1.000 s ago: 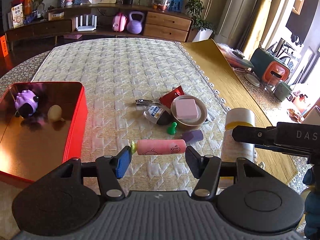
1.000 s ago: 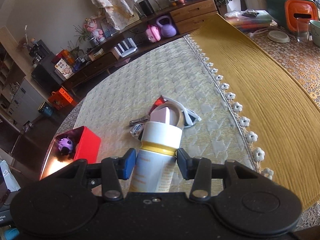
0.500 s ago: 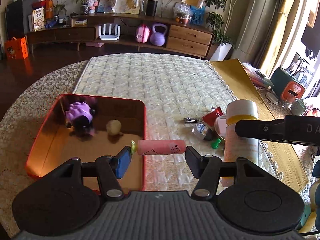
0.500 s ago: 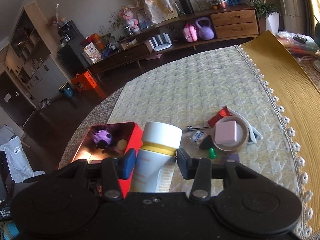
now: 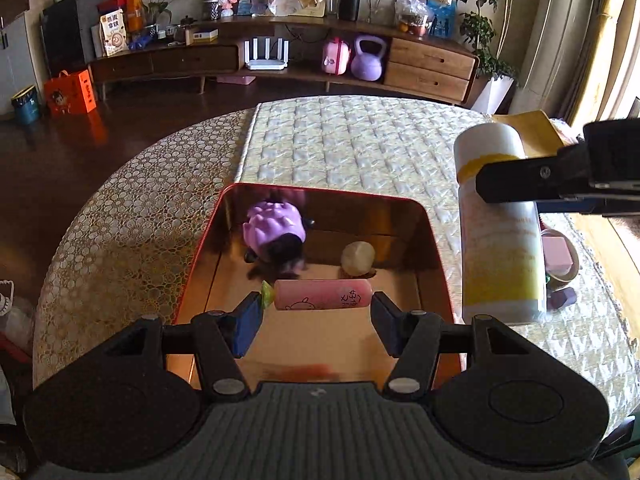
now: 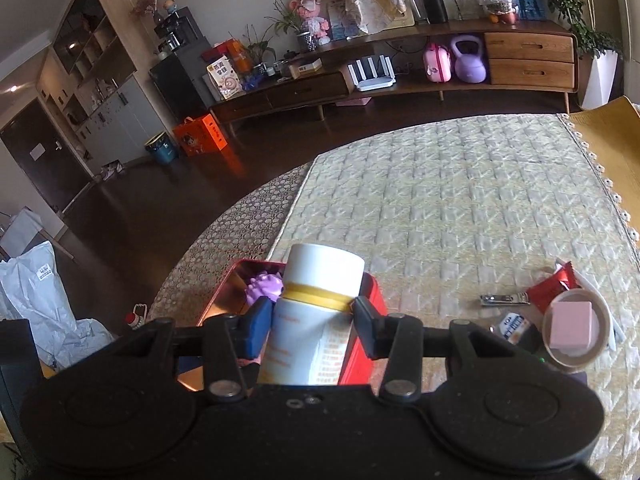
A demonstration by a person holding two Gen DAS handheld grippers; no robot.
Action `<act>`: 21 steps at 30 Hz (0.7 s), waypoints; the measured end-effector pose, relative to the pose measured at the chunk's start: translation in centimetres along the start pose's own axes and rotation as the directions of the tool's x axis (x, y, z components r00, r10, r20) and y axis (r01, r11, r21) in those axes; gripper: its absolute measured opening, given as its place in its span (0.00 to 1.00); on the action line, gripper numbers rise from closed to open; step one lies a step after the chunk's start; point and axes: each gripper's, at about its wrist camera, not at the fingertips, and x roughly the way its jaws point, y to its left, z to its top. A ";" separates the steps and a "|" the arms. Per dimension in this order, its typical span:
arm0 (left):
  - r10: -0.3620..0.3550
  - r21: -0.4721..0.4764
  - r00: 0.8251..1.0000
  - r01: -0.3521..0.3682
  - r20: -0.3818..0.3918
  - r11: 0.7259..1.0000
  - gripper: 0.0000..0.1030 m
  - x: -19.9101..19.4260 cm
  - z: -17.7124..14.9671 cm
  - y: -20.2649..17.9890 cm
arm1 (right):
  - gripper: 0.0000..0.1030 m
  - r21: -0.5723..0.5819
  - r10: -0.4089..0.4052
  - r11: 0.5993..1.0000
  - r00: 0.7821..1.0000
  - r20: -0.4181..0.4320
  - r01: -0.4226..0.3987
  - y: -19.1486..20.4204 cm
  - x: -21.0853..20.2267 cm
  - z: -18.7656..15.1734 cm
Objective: Organize rigid objects
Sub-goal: 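Carry the pill bottle with the right tool while the left tool carries the pink cylinder over the tin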
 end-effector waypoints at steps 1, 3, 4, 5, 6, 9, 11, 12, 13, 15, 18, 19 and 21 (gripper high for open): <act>0.004 0.009 1.000 -0.004 -0.010 1.000 0.57 0.3 0.0 0.2 | 0.43 -0.008 0.002 1.000 1.000 -0.010 -0.002 0.4 0.5 0.0; 0.012 0.029 1.000 -0.011 -0.023 1.000 0.57 0.9 -0.2 0.6 | 0.43 -0.028 -0.001 1.000 0.999 -0.034 0.000 0.9 1.8 0.1; 0.015 0.040 0.999 -0.014 -0.028 0.999 0.57 1.2 -0.2 0.7 | 0.43 -0.039 -0.003 0.999 0.999 -0.048 0.001 1.1 2.4 0.1; 0.020 0.051 0.999 -0.019 -0.030 0.999 0.57 1.4 -0.3 0.8 | 0.43 -0.047 -0.006 0.999 0.998 -0.065 0.003 1.4 3.1 0.1; 0.023 0.058 0.999 -0.021 -0.031 0.998 0.57 1.6 -0.3 0.9 | 0.43 -0.050 -0.010 0.999 0.997 -0.079 0.006 1.5 3.7 0.1; 0.008 0.074 0.999 -0.005 -0.039 0.997 0.57 2.3 -0.3 1.1 | 0.43 -0.061 -0.008 0.998 0.992 -0.123 0.001 1.7 5.2 0.1; 0.009 0.104 0.999 -0.005 -0.040 0.995 0.57 2.8 -0.4 0.8 | 0.43 -0.084 -0.025 0.996 0.989 -0.146 0.013 2.1 6.2 -0.1; 0.016 0.117 0.999 -0.011 -0.043 0.993 0.57 3.0 -0.5 0.6 | 0.43 -0.101 -0.035 0.995 0.987 -0.156 0.019 2.3 6.8 0.0; 0.015 0.121 0.999 -0.009 -0.049 0.993 0.57 3.2 -0.5 0.6 | 0.43 -0.108 -0.040 0.994 0.985 -0.167 0.023 2.3 7.2 -0.1; 0.007 0.115 0.998 0.000 -0.062 0.993 0.57 3.7 -0.5 0.7 | 0.42 -0.112 -0.043 0.993 0.982 -0.185 0.023 2.5 8.0 -0.2; 0.030 0.122 0.997 -0.021 -0.069 0.992 0.57 4.2 -0.5 0.7 | 0.41 -0.119 -0.047 0.993 0.978 -0.203 0.023 2.6 8.9 -0.4; 0.028 0.123 0.997 -0.019 -0.072 0.992 0.57 4.3 -0.4 0.8 | 0.40 -0.120 -0.047 0.992 0.977 -0.209 0.022 2.5 9.1 -0.5; 0.024 0.122 0.997 -0.014 -0.079 0.992 0.57 4.7 -0.3 0.9 | 0.40 -0.120 -0.036 0.993 0.977 -0.209 0.011 2.4 9.2 -0.7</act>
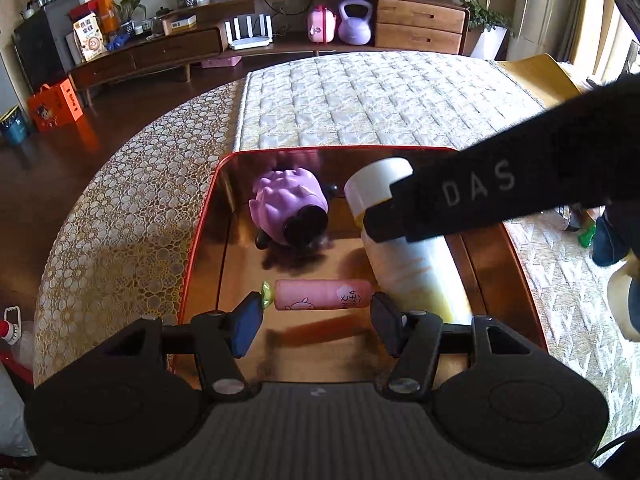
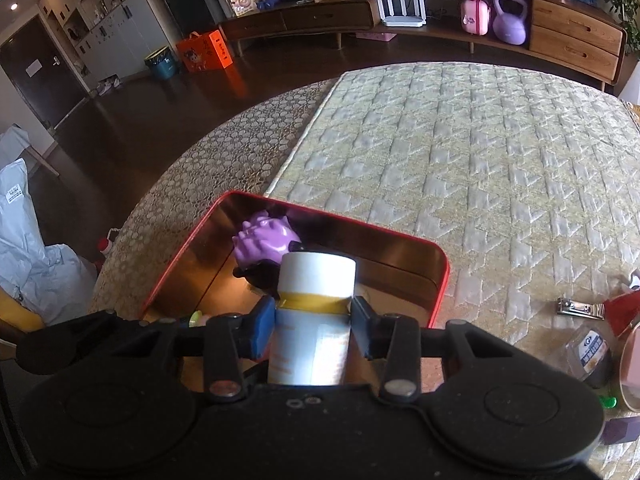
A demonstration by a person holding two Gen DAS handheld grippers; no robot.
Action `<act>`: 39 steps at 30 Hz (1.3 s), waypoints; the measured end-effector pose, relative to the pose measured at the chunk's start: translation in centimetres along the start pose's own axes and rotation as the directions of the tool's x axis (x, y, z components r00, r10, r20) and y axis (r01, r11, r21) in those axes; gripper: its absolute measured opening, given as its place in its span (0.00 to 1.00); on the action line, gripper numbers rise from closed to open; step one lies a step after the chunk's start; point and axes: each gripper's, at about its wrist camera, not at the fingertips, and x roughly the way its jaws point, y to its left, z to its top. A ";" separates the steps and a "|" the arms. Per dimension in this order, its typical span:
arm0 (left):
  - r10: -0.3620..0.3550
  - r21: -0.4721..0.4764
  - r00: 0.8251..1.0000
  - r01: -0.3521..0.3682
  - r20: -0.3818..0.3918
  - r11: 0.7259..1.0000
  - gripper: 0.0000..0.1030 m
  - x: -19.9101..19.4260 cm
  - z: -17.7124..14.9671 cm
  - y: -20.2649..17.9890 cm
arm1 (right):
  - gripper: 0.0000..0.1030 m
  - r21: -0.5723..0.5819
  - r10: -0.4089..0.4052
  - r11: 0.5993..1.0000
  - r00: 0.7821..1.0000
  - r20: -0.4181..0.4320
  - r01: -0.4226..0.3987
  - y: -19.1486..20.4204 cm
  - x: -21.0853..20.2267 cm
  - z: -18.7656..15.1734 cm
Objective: Organize rigid objects
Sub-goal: 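Carry the pill bottle with the right tool while the left tool carries the pink cylinder over the tin, then release the pill bottle from the right tool while the left tool drops the pink cylinder into the tin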
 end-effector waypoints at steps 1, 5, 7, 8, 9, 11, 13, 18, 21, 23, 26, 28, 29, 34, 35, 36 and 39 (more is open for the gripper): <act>0.005 0.002 1.000 -0.005 -0.004 1.000 0.57 0.2 0.0 0.0 | 0.40 0.000 0.004 1.000 1.000 0.001 -0.004 0.0 0.0 0.0; 0.010 0.001 1.000 -0.010 -0.020 1.000 0.57 1.0 0.2 0.3 | 0.40 0.001 0.007 1.000 1.000 0.001 -0.007 0.2 0.0 0.0; 0.021 0.009 1.000 -0.021 -0.017 1.000 0.57 1.2 0.4 0.2 | 0.40 0.001 0.005 1.000 1.000 0.005 -0.005 0.4 0.0 0.3; 0.021 0.008 1.000 -0.021 -0.018 1.000 0.57 1.3 0.4 0.2 | 0.40 0.006 0.009 1.000 1.000 0.005 -0.009 0.4 0.2 0.4; 0.018 0.008 1.000 -0.018 -0.020 1.000 0.57 1.4 0.6 0.2 | 0.41 0.012 0.013 1.000 1.000 0.002 -0.013 0.4 0.2 0.5; 0.023 0.014 0.999 -0.022 -0.029 1.000 0.57 1.7 0.8 -0.1 | 0.41 0.012 0.010 1.000 1.000 0.007 -0.010 0.4 0.2 0.5; 0.034 0.022 0.999 -0.034 -0.032 0.999 0.57 1.9 0.8 -0.3 | 0.40 0.021 0.013 1.000 1.000 0.013 -0.013 0.3 0.0 0.5; 0.057 0.040 0.997 -0.055 -0.045 0.998 0.57 2.3 1.1 -0.7 | 0.43 0.050 0.023 0.998 0.999 0.031 -0.025 -0.5 -1.1 0.1; 0.069 0.046 0.996 -0.066 -0.051 0.997 0.57 2.4 1.2 -0.9 | 0.43 0.060 0.037 0.997 0.999 0.039 -0.039 -0.9 -2.1 -0.3; 0.072 0.043 0.996 -0.070 -0.054 0.997 0.57 2.4 1.2 -1.0 | 0.45 0.064 0.046 0.997 0.998 0.045 -0.049 -1.1 -2.6 -0.6; 0.096 0.038 0.993 -0.093 -0.066 0.995 0.63 2.4 1.4 -1.0 | 0.46 0.071 0.055 0.996 0.997 0.048 -0.058 -1.4 -3.4 -1.1; 0.117 0.036 0.990 -0.115 -0.076 0.993 0.64 2.4 1.5 -1.2 | 0.48 0.071 0.061 0.995 0.997 0.053 -0.065 -1.4 -3.8 -1.5; 0.124 0.035 0.989 -0.122 -0.081 0.992 0.64 2.4 1.5 -1.2 | 0.48 0.070 0.061 0.995 0.996 0.058 -0.065 -1.5 -4.1 -1.7; 0.130 0.025 0.988 -0.128 -0.088 0.991 0.64 1.6 1.2 -1.2 | 0.50 0.083 0.075 0.993 0.994 0.075 -0.082 -2.0 -5.6 -2.6; 0.131 0.027 0.988 -0.129 -0.087 0.991 0.64 1.3 1.1 -1.3 | 0.50 0.084 0.079 0.993 0.994 0.078 -0.085 -2.1 -6.0 -2.8; 0.134 0.027 0.987 -0.132 -0.088 0.991 0.64 1.1 1.0 -1.3 | 0.50 0.086 0.081 0.992 0.993 0.081 -0.088 -2.1 -6.3 -2.9; 0.142 0.021 0.986 -0.141 -0.088 0.990 0.64 0.4 0.6 -1.3 | 0.51 0.093 0.092 0.991 0.992 0.091 -0.100 -2.3 -7.3 -3.5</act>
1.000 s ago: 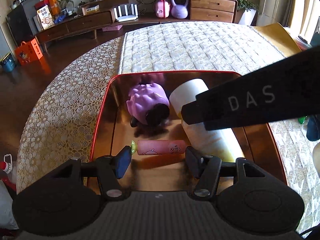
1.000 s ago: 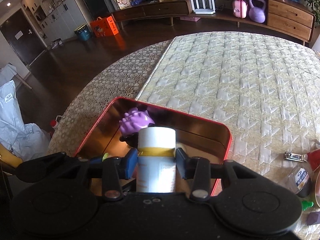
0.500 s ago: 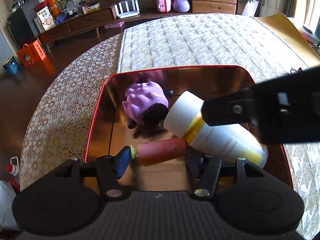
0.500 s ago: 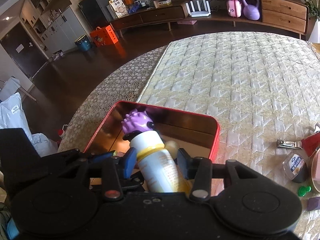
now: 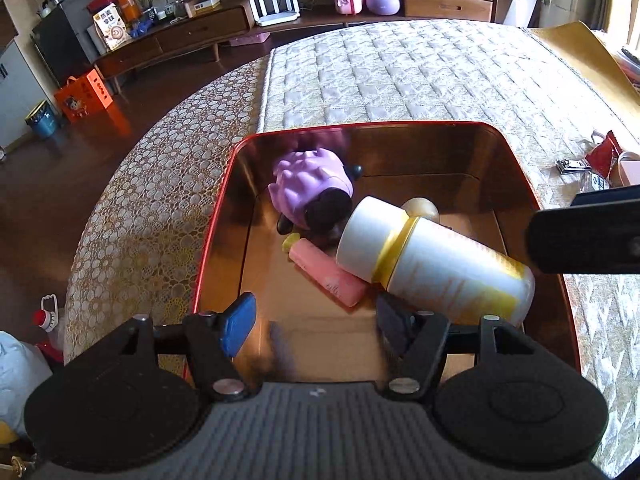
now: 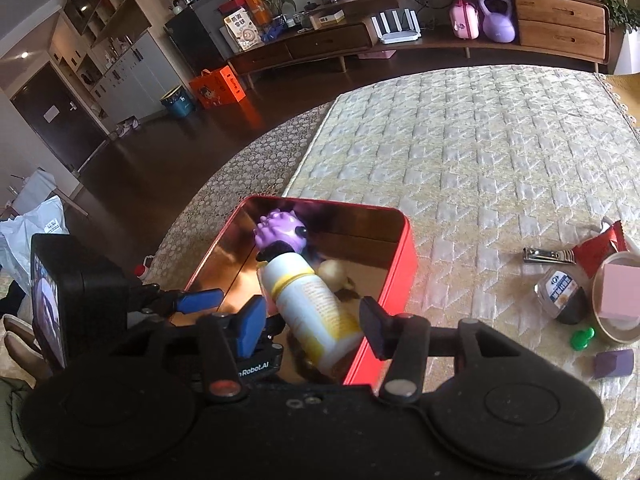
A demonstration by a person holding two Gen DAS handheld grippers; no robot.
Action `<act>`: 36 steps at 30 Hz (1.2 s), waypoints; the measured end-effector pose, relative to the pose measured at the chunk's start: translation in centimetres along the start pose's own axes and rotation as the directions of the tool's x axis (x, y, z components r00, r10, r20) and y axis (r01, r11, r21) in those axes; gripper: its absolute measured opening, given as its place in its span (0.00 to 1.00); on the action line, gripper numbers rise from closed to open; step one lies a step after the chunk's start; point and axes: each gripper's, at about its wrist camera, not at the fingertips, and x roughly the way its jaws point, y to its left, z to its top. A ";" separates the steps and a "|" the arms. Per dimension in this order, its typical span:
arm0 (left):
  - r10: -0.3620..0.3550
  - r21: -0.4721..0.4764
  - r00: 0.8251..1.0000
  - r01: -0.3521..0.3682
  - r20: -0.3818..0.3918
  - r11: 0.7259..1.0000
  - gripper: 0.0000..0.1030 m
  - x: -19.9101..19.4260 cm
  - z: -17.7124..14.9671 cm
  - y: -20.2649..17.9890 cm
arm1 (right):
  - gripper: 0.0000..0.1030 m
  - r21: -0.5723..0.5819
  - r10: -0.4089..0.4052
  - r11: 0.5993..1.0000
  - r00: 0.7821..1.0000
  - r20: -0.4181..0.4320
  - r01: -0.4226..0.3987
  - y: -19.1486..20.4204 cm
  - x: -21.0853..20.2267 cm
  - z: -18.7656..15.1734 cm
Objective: Organize rigid objects
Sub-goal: 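Release the pill bottle from the right tool while the left tool drops the pink cylinder into the tin, then withdraw both tools from the tin toward the remaining items on the table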
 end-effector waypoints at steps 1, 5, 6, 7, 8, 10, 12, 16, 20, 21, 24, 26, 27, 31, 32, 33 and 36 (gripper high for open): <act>0.001 -0.003 1.000 -0.001 0.005 1.000 0.64 -0.3 -0.1 0.0 | 0.51 0.002 0.003 1.000 1.000 0.003 -0.003 -0.1 -0.4 -0.2; -0.007 -0.016 1.000 0.008 0.022 1.000 0.64 -1.7 -0.6 0.2 | 0.53 0.010 0.015 1.000 1.000 0.020 -0.016 -0.5 -2.1 -1.2; -0.010 -0.019 1.000 0.011 0.028 1.000 0.64 -2.1 -0.6 0.1 | 0.53 0.012 0.016 1.000 1.000 0.026 -0.016 -0.6 -2.5 -1.5; -0.014 -0.022 0.999 0.015 0.034 1.000 0.64 -2.5 -0.7 0.1 | 0.54 0.015 0.018 1.000 0.999 0.031 -0.019 -0.7 -2.9 -1.8; -0.020 -0.026 0.999 0.021 0.041 0.999 0.64 -2.9 -0.8 0.0 | 0.54 0.018 0.019 1.000 0.999 0.035 -0.020 -0.8 -3.3 -2.1; -0.033 -0.038 0.998 0.035 0.055 0.999 0.64 -3.8 -1.1 -0.1 | 0.54 0.025 0.018 1.000 0.999 0.048 -0.019 -1.2 -4.1 -2.6; -0.051 -0.044 0.996 0.054 0.069 0.998 0.64 -4.8 -1.4 -0.4 | 0.60 0.036 0.013 0.999 0.998 0.066 -0.015 -1.6 -5.1 -3.1; -0.077 -0.050 0.991 0.083 0.109 0.995 0.64 -6.7 -2.0 -1.2 | 0.64 0.065 0.021 0.997 0.996 0.092 -0.027 -2.5 -6.9 -4.2; -0.110 -0.069 0.984 0.120 0.138 0.990 0.64 -8.3 -2.4 -2.2 | 0.64 0.079 0.015 0.997 0.992 0.123 -0.025 -3.3 -8.5 -5.3; -0.119 -0.071 0.983 0.130 0.143 0.989 0.64 -8.6 -2.5 -2.5 | 0.64 0.084 0.014 0.996 0.991 0.132 -0.025 -3.6 -8.9 -5.5; -0.148 -0.071 0.977 0.160 0.156 0.985 0.64 -9.6 -2.8 -3.6 | 0.66 0.106 0.000 0.994 0.988 0.157 -0.017 -4.6 -10.0 -6.5; -0.166 -0.068 0.973 0.179 0.161 0.982 0.64 -10.0 -3.0 -4.3 | 0.68 0.118 -0.017 0.993 0.985 0.173 -0.004 -5.3 -10.6 -7.0; -0.177 -0.067 0.971 0.189 0.162 0.980 0.66 -10.2 -3.1 -4.7 | 0.69 0.130 -0.033 0.991 0.983 0.178 0.010 -5.8 -10.9 -7.3; -0.207 -0.059 0.962 0.220 0.177 0.974 0.74 -10.8 -3.4 -6.5 | 0.76 0.181 -0.072 0.983 0.978 0.197 0.036 -7.7 -11.6 -8.7; -0.213 -0.055 0.961 0.225 0.177 0.973 0.74 -10.8 -3.4 -6.9 | 0.77 0.192 -0.077 0.981 0.977 0.200 0.038 -8.2 -11.7 -8.9; -0.218 -0.055 0.960 0.231 0.176 0.971 0.74 -10.8 -3.4 -7.4 | 0.78 0.201 -0.080 0.979 0.976 0.203 0.039 -8.7 -11.8 -9.2; -0.241 -0.052 0.954 0.254 0.179 0.966 0.74 -10.6 -3.5 -8.5 | 0.86 0.219 -0.105 0.974 0.970 0.217 0.057 -10.3 -12.3 -10.1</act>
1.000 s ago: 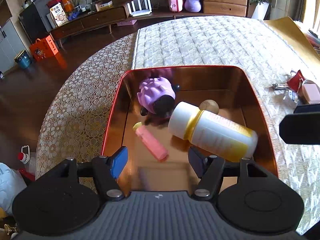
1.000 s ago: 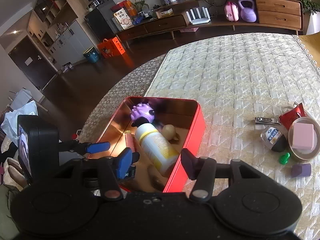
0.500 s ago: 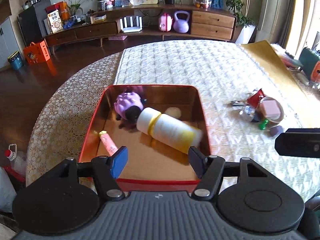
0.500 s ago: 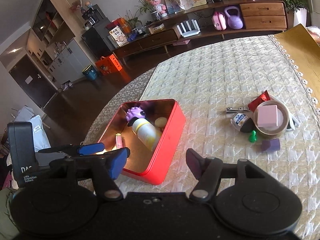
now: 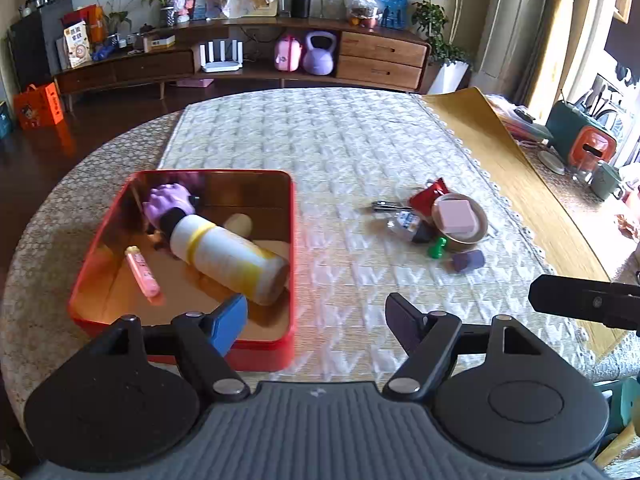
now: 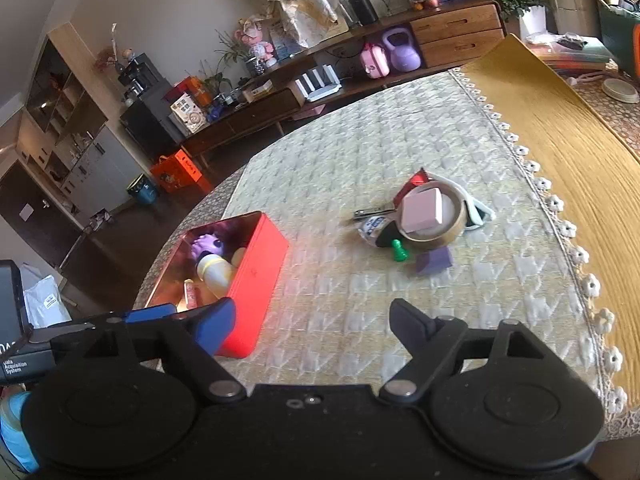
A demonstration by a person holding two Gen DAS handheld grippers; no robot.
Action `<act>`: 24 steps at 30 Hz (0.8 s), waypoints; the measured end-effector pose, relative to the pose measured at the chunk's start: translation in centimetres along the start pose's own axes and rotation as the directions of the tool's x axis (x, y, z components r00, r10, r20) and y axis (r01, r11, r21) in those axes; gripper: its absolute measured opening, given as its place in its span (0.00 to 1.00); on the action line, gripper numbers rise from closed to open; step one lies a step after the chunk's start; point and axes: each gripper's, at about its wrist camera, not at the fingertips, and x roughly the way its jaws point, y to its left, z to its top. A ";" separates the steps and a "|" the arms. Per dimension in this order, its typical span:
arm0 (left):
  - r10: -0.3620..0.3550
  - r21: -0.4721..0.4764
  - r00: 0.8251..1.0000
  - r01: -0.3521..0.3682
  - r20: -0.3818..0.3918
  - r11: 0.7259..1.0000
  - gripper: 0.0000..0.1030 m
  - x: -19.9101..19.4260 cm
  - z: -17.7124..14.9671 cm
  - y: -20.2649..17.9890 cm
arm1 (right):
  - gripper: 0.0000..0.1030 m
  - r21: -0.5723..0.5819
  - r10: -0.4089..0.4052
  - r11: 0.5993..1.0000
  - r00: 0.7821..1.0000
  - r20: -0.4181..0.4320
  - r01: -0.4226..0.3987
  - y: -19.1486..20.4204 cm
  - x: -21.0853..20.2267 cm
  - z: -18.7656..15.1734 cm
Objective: Organize rigid objects
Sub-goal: 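Withdraw both tools from the tin toward the remaining items on the table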
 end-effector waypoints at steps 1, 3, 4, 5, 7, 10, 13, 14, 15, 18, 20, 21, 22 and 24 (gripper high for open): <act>-0.005 0.001 1.000 0.005 0.001 1.000 0.74 0.2 0.0 -0.3 | 0.88 0.002 -0.004 1.000 1.000 0.004 0.004 -0.5 -0.1 -0.1; -0.019 0.003 1.000 0.019 0.000 1.000 0.76 0.6 -0.3 -1.0 | 0.89 0.006 -0.022 1.000 1.000 0.014 0.022 -1.4 -0.3 -0.1; -0.024 0.001 1.000 0.024 0.002 1.000 0.77 0.8 -0.3 -1.3 | 0.92 0.000 -0.034 0.999 0.999 0.021 0.034 -1.9 -0.5 -0.2; -0.027 -0.001 1.000 0.027 0.005 1.000 0.78 1.0 -0.4 -1.6 | 0.96 -0.009 -0.049 0.999 0.998 0.029 0.049 -2.2 -0.5 -0.2; -0.035 -0.011 0.999 0.035 0.007 0.999 0.78 1.4 -0.4 -2.2 | 0.97 -0.037 -0.077 0.996 0.996 0.043 0.079 -2.8 -0.6 -0.4; -0.044 -0.026 0.999 0.044 0.015 0.999 0.81 2.1 -0.2 -2.9 | 0.98 -0.083 -0.102 0.991 0.994 0.045 0.105 -3.7 -0.5 -0.7; -0.051 -0.040 0.998 0.052 0.022 0.998 0.81 3.0 0.4 -3.5 | 0.98 -0.148 -0.123 0.981 0.991 0.045 0.128 -3.7 0.1 -1.0; -0.056 -0.040 0.998 0.056 0.017 0.998 0.81 3.5 0.6 -3.8 | 0.98 -0.167 -0.128 0.977 0.991 0.044 0.134 -3.7 0.2 -1.0; -0.056 -0.036 0.998 0.057 0.013 0.998 0.81 3.9 0.8 -4.1 | 0.98 -0.182 -0.131 0.974 0.990 0.042 0.137 -3.7 0.5 -1.1; -0.070 -0.015 0.998 0.070 0.003 0.997 0.81 5.3 1.4 -4.8 | 0.98 -0.224 -0.135 0.965 0.990 0.034 0.139 -3.9 1.4 -1.0; -0.076 0.009 0.997 0.076 0.000 0.997 0.81 6.2 1.8 -5.3 | 0.97 -0.247 -0.137 0.959 0.990 0.025 0.139 -4.0 2.0 -0.9; -0.074 0.024 0.997 0.074 0.000 0.997 0.81 6.7 2.1 -5.6 | 0.97 -0.259 -0.143 0.955 0.990 0.021 0.143 -4.1 2.4 -0.9; -0.071 0.039 0.997 0.071 -0.002 0.997 0.81 7.3 2.4 -5.8 | 0.97 -0.270 -0.147 0.952 0.989 0.018 0.147 -4.2 2.7 -0.8; -0.066 0.072 0.998 0.066 -0.008 0.995 0.81 8.5 3.1 -6.1 | 0.97 -0.286 -0.151 0.947 0.989 0.012 0.148 -4.4 3.3 -0.7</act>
